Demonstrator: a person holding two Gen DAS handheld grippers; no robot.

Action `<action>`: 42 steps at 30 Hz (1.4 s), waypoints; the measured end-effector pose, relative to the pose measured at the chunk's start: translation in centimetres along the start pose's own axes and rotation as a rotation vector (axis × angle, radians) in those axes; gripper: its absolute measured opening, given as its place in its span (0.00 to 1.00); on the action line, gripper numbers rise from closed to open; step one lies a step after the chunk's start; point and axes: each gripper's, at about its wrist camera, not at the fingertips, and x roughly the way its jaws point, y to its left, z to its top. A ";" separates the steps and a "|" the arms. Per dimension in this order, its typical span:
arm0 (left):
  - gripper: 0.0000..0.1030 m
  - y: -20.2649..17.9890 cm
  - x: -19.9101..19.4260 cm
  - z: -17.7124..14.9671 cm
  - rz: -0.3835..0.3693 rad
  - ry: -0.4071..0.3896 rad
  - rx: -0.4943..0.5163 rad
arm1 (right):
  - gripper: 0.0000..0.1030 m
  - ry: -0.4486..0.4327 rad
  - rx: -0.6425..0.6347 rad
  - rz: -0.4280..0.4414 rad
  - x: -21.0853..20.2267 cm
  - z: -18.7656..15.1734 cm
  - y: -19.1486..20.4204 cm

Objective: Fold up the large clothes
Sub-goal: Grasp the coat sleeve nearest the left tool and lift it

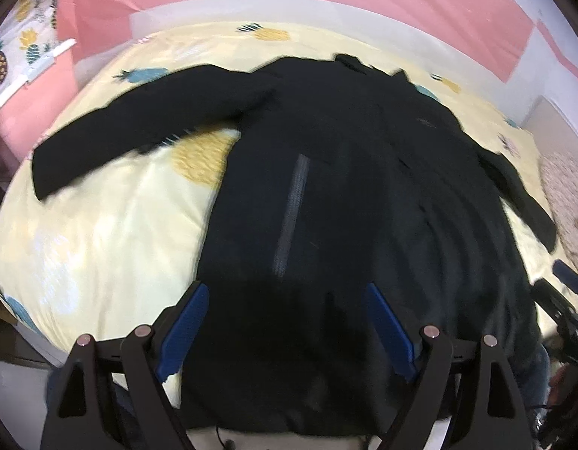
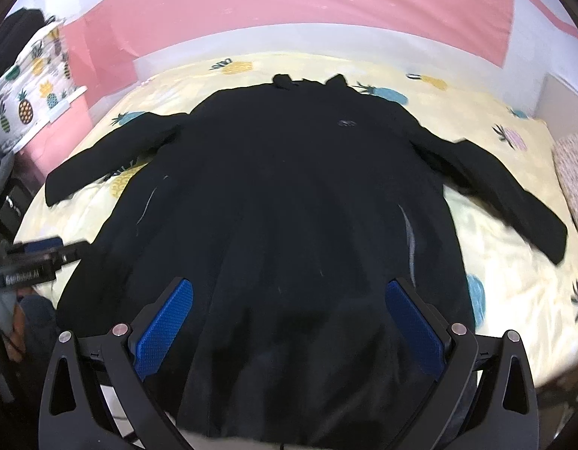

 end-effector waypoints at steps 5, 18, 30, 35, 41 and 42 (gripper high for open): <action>0.84 3.7 1.5 2.8 0.058 -0.035 -0.051 | 1.00 0.002 -0.033 0.011 2.4 2.1 0.9; 0.85 16.4 6.7 7.3 0.202 -0.087 -0.284 | 1.00 -0.002 -0.133 -0.062 7.2 5.7 3.2; 0.85 25.9 11.1 8.0 0.154 -0.102 -0.603 | 1.00 0.040 -0.167 -0.035 11.0 6.5 4.4; 0.90 27.4 11.9 8.4 0.146 -0.147 -0.655 | 1.00 0.042 -0.159 -0.041 11.6 6.2 4.0; 0.90 26.5 13.4 10.1 0.214 -0.121 -0.582 | 1.00 0.053 -0.128 -0.058 12.0 5.7 3.0; 0.68 26.2 13.4 10.4 0.238 -0.120 -0.563 | 1.00 0.054 -0.121 -0.063 12.0 5.7 2.7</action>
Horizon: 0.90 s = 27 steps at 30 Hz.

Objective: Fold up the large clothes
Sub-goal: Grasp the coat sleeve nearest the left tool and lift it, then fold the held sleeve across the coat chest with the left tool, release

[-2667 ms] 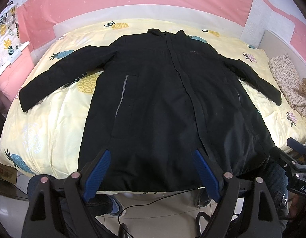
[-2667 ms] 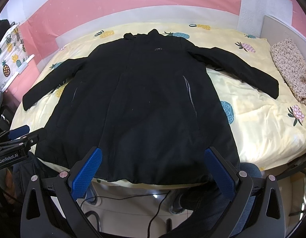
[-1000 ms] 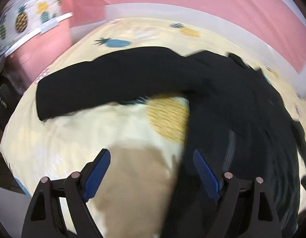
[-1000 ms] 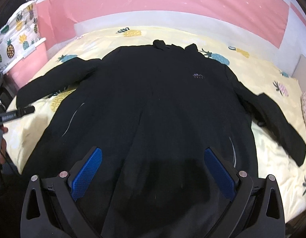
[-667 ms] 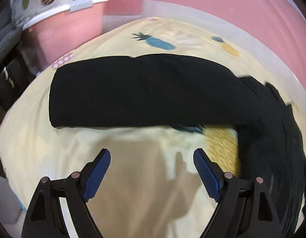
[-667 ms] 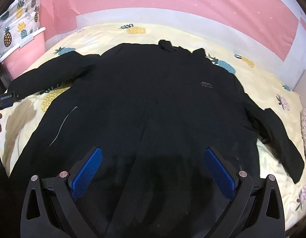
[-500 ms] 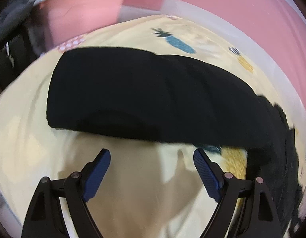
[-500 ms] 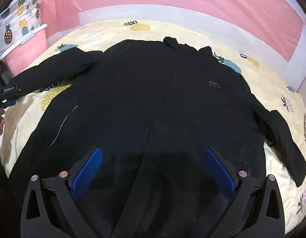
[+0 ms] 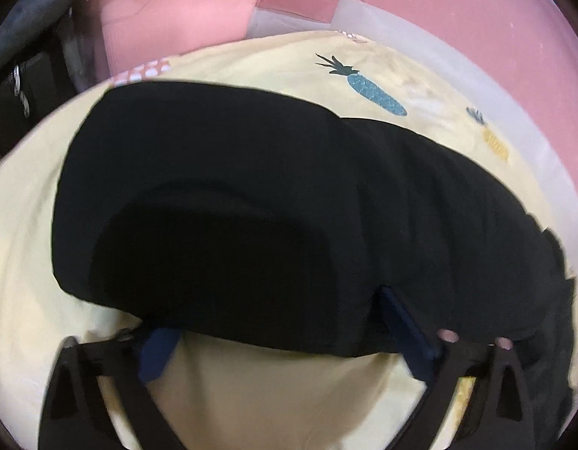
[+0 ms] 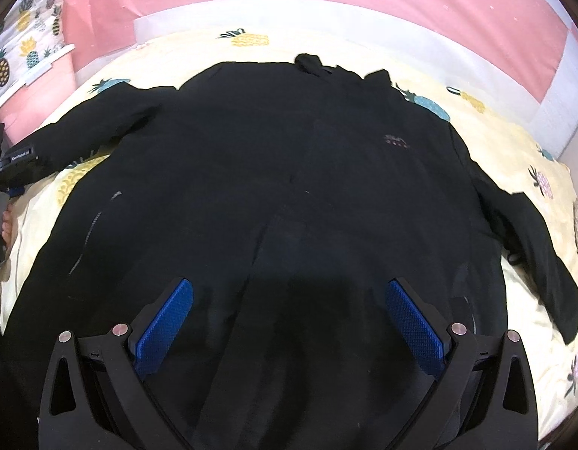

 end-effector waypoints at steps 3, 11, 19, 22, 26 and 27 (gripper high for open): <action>0.33 -0.2 -0.6 0.9 -0.032 0.007 0.009 | 0.99 0.001 0.017 -0.007 -0.2 -0.3 -0.7; 0.13 -3.8 -8.0 3.3 -0.057 -0.124 0.125 | 0.99 -0.031 0.084 -0.016 -1.9 -0.8 -2.9; 0.12 -12.3 -19.3 5.6 -0.245 -0.302 0.288 | 0.75 -0.045 0.173 0.011 -3.4 -2.0 -5.5; 0.12 -16.8 -22.6 5.0 -0.333 -0.330 0.370 | 0.75 -0.053 0.228 0.018 -3.8 -2.5 -7.0; 0.12 -23.5 -24.2 3.2 -0.438 -0.313 0.480 | 0.75 -0.069 0.302 0.029 -4.2 -3.2 -9.3; 0.12 -25.0 -24.0 2.5 -0.460 -0.300 0.506 | 0.75 -0.068 0.318 0.034 -4.3 -3.4 -9.8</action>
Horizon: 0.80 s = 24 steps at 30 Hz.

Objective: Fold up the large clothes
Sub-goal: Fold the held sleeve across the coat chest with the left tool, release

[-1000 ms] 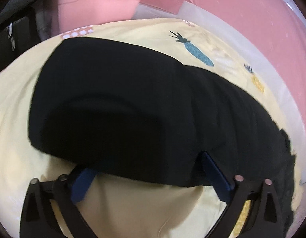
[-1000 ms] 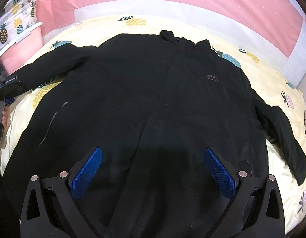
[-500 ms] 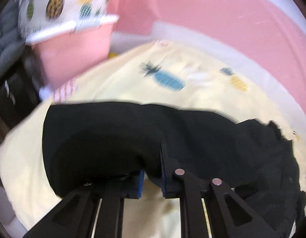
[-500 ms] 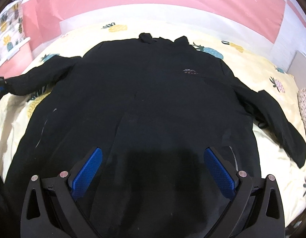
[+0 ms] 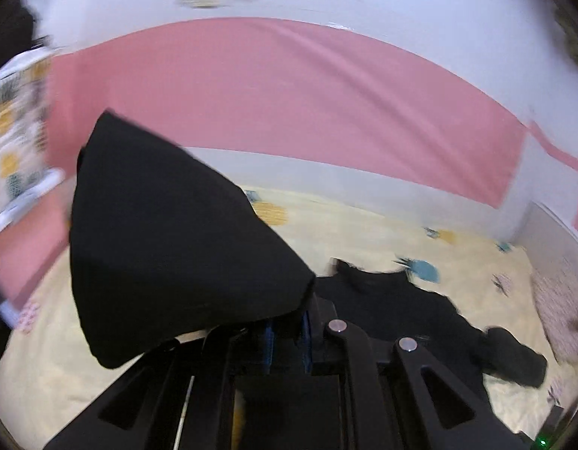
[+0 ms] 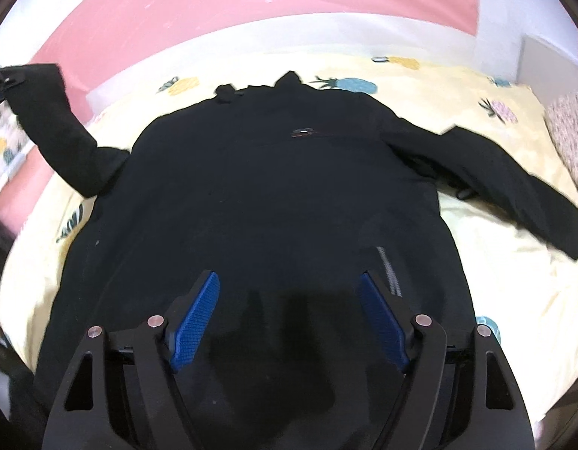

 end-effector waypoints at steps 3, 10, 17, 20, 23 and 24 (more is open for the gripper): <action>0.12 -4.1 2.7 -1.1 -0.074 0.046 0.042 | 0.75 0.013 0.050 0.024 0.2 -0.1 -1.8; 0.12 -11.3 11.5 -6.8 -0.186 0.235 0.121 | 0.75 0.053 0.113 0.048 1.2 -0.9 -4.9; 0.29 -14.8 16.5 -13.6 -0.237 0.427 0.124 | 0.75 0.087 0.132 0.051 2.8 -1.8 -6.7; 0.58 -15.5 16.7 -14.8 -0.316 0.486 0.094 | 0.75 0.094 0.142 0.053 3.0 -2.0 -7.2; 0.73 -16.0 14.8 -14.6 -0.418 0.478 0.084 | 0.75 0.095 0.160 0.054 3.1 -1.9 -7.6; 0.73 -16.1 14.0 -14.3 -0.439 0.464 0.083 | 0.75 0.093 0.163 0.052 3.0 -1.7 -7.6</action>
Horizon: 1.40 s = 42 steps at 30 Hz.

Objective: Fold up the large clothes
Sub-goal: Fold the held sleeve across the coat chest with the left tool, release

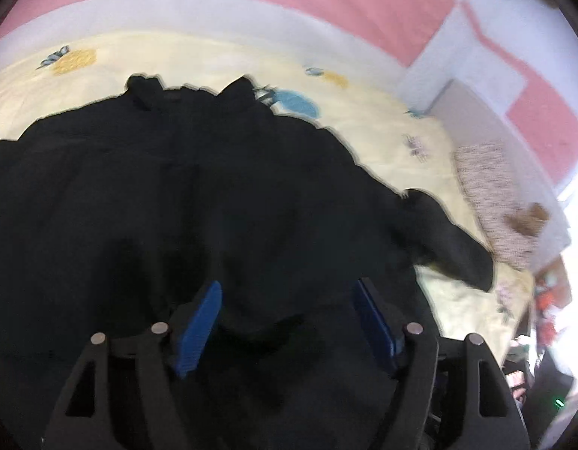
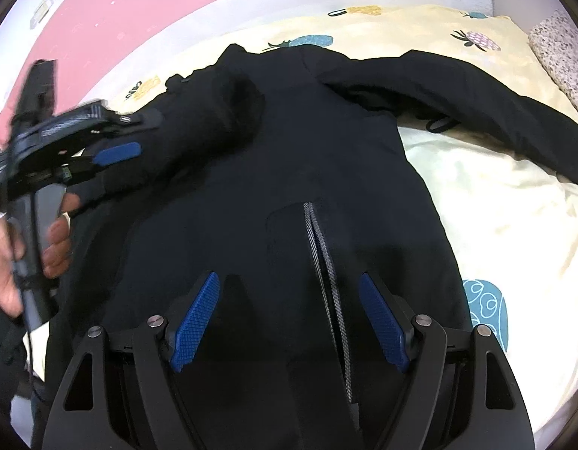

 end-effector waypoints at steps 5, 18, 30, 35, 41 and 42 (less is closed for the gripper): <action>0.73 2.2 -7.0 0.1 -0.002 -0.102 -0.008 | 0.75 -0.008 -0.005 0.008 -0.1 1.1 0.7; 0.37 23.2 -11.0 2.1 0.402 -0.156 -0.303 | 0.75 -0.008 -0.057 0.058 8.9 11.8 5.1; 0.40 22.4 -2.9 0.8 0.394 -0.068 -0.215 | 0.13 0.032 -0.057 -0.042 13.2 13.4 4.0; 0.39 20.9 -8.1 0.6 0.367 -0.168 -0.214 | 0.13 -0.072 -0.097 -0.102 9.3 14.3 5.4; 0.38 17.1 -7.1 -0.8 0.327 -0.124 -0.095 | 0.14 -0.112 -0.145 -0.048 8.5 14.8 8.0; 0.38 16.9 -5.3 -1.1 0.327 -0.071 -0.088 | 0.14 -0.087 -0.160 -0.044 9.6 14.7 8.3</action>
